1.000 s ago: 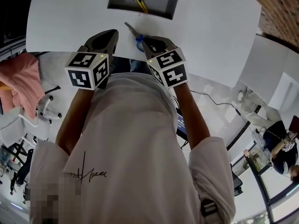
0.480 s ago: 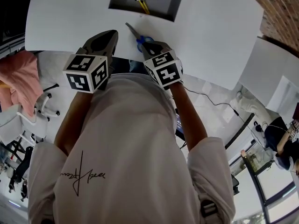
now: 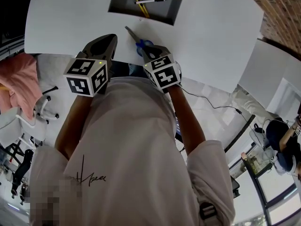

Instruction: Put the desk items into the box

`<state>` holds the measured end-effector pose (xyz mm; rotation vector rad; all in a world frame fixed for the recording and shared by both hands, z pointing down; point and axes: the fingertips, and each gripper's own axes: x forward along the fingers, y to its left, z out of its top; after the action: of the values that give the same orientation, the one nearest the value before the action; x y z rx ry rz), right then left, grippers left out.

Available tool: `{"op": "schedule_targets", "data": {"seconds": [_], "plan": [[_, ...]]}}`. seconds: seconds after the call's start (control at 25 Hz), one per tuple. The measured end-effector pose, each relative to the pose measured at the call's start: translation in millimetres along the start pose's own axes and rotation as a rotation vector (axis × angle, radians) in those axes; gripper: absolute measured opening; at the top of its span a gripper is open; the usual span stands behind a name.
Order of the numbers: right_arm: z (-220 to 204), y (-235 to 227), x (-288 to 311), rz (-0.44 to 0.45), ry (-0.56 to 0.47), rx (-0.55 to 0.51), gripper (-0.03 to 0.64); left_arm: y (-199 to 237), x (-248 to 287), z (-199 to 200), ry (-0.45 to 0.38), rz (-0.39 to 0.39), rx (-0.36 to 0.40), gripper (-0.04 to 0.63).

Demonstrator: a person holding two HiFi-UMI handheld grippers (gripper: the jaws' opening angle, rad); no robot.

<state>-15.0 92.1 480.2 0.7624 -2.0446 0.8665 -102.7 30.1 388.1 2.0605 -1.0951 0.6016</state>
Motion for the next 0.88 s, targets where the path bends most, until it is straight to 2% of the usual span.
{"op": "schedule_targets", "data": {"seconds": [0.28, 0.36, 0.64, 0.88], "plan": [[-4.5, 1.2, 5.6, -0.011, 0.029, 0.003, 0.043, 1.7, -1.7, -1.5, -0.002, 0.003, -0.006, 0.005], [-5.8, 1.1, 7.3, -0.012, 0.036, 0.004, 0.131, 2.3, -1.7, -2.7, -0.001, 0.003, -0.008, 0.005], [-13.8, -4.6, 11.4, -0.053, 0.074, -0.001, 0.132, 2.1, -0.5, -3.6, 0.0, 0.002, -0.011, 0.005], [-18.6, -10.1, 16.7, -0.104, 0.135, -0.062, 0.132, 5.3, 0.4, -3.7, 0.001, 0.006, -0.015, 0.005]]}}
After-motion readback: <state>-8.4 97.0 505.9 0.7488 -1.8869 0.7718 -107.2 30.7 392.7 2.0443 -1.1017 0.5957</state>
